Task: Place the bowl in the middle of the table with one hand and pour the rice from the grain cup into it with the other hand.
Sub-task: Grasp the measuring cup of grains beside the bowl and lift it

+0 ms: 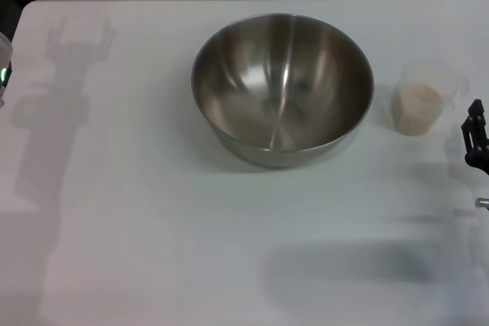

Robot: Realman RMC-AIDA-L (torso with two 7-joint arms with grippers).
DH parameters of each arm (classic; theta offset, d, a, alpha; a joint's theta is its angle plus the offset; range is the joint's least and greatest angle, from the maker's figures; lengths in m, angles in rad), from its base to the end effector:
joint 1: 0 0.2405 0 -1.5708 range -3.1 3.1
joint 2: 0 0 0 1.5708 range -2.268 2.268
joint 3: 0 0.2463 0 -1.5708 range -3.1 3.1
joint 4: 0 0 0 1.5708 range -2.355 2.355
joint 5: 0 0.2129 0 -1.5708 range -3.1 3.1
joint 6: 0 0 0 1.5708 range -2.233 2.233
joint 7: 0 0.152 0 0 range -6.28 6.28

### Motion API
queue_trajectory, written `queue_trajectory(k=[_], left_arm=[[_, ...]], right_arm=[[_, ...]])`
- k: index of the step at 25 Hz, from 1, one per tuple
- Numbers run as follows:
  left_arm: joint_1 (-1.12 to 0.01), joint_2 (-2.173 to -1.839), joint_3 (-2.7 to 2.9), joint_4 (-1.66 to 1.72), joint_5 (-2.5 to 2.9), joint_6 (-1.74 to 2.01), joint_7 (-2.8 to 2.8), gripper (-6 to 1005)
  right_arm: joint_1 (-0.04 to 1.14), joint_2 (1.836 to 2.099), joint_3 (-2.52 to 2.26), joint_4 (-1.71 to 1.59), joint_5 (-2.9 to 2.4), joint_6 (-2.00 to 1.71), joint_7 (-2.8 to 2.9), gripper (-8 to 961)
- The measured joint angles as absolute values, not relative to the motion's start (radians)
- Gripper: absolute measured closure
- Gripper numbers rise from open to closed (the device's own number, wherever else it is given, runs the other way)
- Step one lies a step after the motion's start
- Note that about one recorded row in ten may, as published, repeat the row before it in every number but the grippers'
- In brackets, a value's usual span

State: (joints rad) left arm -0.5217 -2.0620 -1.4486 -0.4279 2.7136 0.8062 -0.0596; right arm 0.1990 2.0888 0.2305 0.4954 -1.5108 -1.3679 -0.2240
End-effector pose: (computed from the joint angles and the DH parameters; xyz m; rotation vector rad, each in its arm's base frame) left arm -0.2723 0.4180 0.0232 -1.5251 -0.5297 -0.6860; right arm 0.3279 0.2389 -0.0514 -1.3923 0.6720 0.6019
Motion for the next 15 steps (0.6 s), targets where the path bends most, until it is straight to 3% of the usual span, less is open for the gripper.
queue_trajectory(k=[15], left_arm=[[-0.535, -2.064, -1.455, -0.387, 2.715, 0.815, -0.06, 183]], right_arm=[[0.234, 2.09, 0.227, 0.458, -1.512, -1.292, -0.225, 386]])
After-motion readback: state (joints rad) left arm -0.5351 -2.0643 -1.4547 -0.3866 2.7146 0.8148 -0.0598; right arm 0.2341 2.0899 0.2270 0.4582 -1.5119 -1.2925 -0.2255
